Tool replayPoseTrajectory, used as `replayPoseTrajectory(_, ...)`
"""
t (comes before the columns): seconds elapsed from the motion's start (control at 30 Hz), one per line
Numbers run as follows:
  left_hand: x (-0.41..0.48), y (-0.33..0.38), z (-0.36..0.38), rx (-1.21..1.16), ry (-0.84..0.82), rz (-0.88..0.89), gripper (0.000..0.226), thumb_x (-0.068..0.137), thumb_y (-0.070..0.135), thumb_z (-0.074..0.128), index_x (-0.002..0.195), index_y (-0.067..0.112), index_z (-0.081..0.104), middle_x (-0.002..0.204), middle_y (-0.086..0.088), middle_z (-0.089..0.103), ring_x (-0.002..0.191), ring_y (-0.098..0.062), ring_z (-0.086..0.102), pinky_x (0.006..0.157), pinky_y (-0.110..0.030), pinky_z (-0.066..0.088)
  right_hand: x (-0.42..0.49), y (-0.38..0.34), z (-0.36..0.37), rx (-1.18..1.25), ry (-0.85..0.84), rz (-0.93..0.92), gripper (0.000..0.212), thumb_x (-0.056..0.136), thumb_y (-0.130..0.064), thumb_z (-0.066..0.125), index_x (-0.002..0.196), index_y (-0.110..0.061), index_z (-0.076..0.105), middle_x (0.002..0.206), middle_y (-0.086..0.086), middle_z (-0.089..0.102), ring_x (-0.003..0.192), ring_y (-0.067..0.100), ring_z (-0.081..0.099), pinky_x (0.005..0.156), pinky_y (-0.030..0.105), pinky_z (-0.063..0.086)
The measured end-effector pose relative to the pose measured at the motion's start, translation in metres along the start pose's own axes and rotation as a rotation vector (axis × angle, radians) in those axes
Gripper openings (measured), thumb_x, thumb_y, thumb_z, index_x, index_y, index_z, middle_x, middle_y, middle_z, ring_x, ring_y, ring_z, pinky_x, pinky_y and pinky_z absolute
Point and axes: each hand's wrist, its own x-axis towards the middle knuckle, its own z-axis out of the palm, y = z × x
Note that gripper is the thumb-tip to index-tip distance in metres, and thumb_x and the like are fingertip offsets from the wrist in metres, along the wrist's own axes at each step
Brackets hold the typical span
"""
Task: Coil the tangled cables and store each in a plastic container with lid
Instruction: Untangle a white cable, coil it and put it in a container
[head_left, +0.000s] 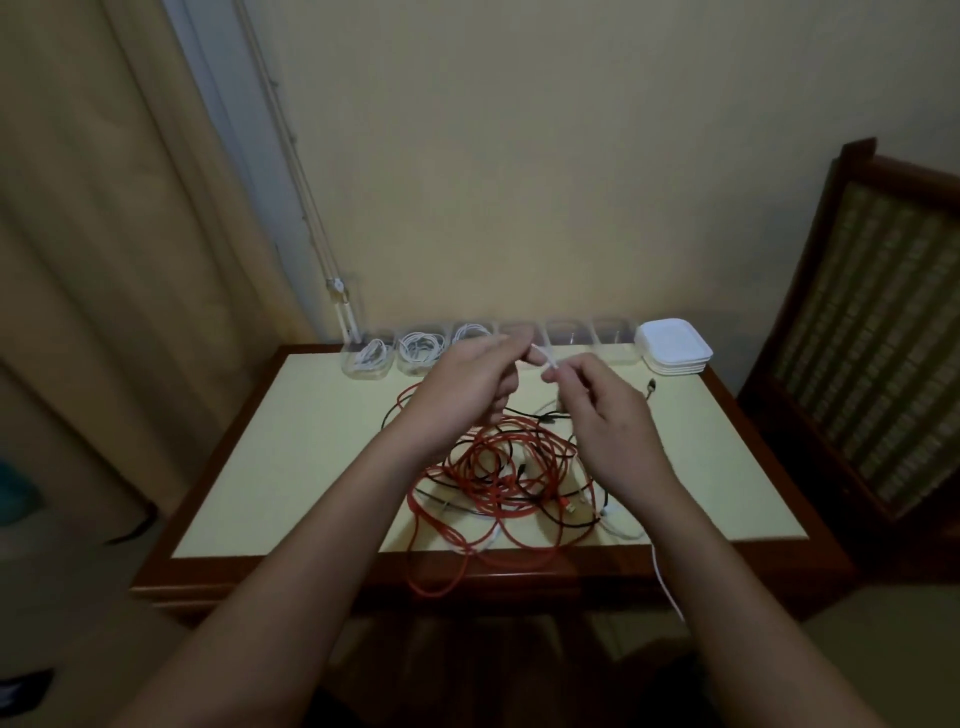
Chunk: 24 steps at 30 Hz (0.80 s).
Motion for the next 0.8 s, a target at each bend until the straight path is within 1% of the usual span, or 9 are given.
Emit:
replayPoseTrajectory(0.07,-0.013,0.001,-0.002,-0.129,0.048,-0.034,0.025,0.104,0.027,0.051,0.106,0.007,0.065,0.053,0.004,0.036,0.044,-0.011,0.029,0.042,-0.022,0.025,-0.013,0.005,-0.003,0.026,0.109,0.067,0.02,0.105,-0.026,0.051,0.093,-0.023,0.067,0.073,-0.009,0.063,0.062,0.002,0.052,0.056,0.017,0.036)
replayPoseTrajectory(0.13,-0.028,0.001,-0.007,-0.07,0.093,0.0,0.02,0.102,0.023,0.056,0.111,0.008,0.066,0.056,0.0,0.051,0.045,-0.014,0.04,0.045,-0.023,0.035,-0.023,0.011,-0.008,0.041,0.181,0.112,0.021,0.104,-0.026,0.053,0.09,-0.021,0.069,0.07,-0.015,0.061,0.062,-0.004,0.052,0.055,0.011,0.034)
replayPoseTrajectory(0.23,-0.057,-0.001,-0.01,0.264,0.128,0.129,0.013,0.098,0.026,0.064,0.105,0.018,0.072,0.064,-0.003,0.069,0.051,-0.016,0.056,0.055,-0.022,0.046,-0.04,0.016,-0.012,-0.017,0.225,0.095,0.021,0.102,-0.028,0.058,0.088,-0.018,0.069,0.07,-0.013,0.062,0.065,-0.001,0.054,0.059,0.017,0.036)
replayPoseTrajectory(0.3,-0.073,-0.006,-0.01,0.563,0.193,0.235,0.01,0.095,0.034,0.068,0.096,0.026,0.074,0.059,0.004,0.068,0.052,-0.01,0.059,0.057,-0.022,0.044,-0.051,0.017,-0.014,-0.079,0.238,0.077,0.019,0.099,-0.03,0.062,0.085,-0.018,0.066,0.072,-0.014,0.062,0.069,0.001,0.055,0.061,0.02,0.037)
replayPoseTrajectory(0.37,-0.087,-0.009,-0.01,0.637,0.246,0.271,0.009,0.094,0.037,0.069,0.095,0.03,0.074,0.056,0.009,0.063,0.054,-0.005,0.059,0.059,-0.022,0.043,-0.061,0.018,-0.016,-0.125,0.24,0.071,0.019,0.096,-0.034,0.067,0.083,-0.019,0.064,0.074,-0.015,0.061,0.071,0.003,0.056,0.062,0.02,0.038)
replayPoseTrajectory(0.53,-0.119,0.005,-0.002,0.133,0.103,0.166,0.026,0.099,0.011,0.059,0.123,0.017,0.064,0.074,-0.006,0.073,0.074,-0.013,0.068,0.077,-0.012,0.048,-0.087,0.018,-0.029,-0.142,0.243,0.06,0.017,0.096,-0.032,0.068,0.086,-0.019,0.063,0.079,-0.012,0.064,0.075,0.011,0.058,0.062,0.022,0.039)
replayPoseTrajectory(0.67,-0.134,0.004,0.01,-0.098,0.142,0.163,0.031,0.097,0.02,0.059,0.128,0.015,0.061,0.066,0.0,0.061,0.048,-0.012,0.047,0.05,-0.02,0.041,-0.107,0.01,-0.038,-0.103,0.229,0.064,0.011,0.096,-0.027,0.067,0.088,-0.02,0.064,0.082,-0.011,0.063,0.076,0.012,0.058,0.065,0.028,0.04)
replayPoseTrajectory(0.73,-0.135,0.004,0.012,-0.455,0.142,0.091,0.033,0.098,0.023,0.055,0.13,0.013,0.059,0.063,0.004,0.049,0.042,-0.006,0.032,0.041,-0.018,0.025,-0.114,0.008,-0.041,-0.086,0.22,0.067,0.012,0.095,-0.028,0.07,0.087,-0.022,0.063,0.081,-0.01,0.063,0.075,0.01,0.057,0.064,0.028,0.043)
replayPoseTrajectory(0.8,-0.137,0.007,0.01,-0.816,0.129,0.025,0.034,0.101,0.02,0.046,0.132,0.009,0.057,0.065,0.005,0.045,0.042,-0.005,0.027,0.039,-0.018,0.021,-0.119,0.009,-0.042,-0.067,0.204,0.099,0.013,0.093,-0.03,0.071,0.086,-0.023,0.063,0.082,-0.008,0.063,0.073,0.007,0.057,0.062,0.023,0.042)
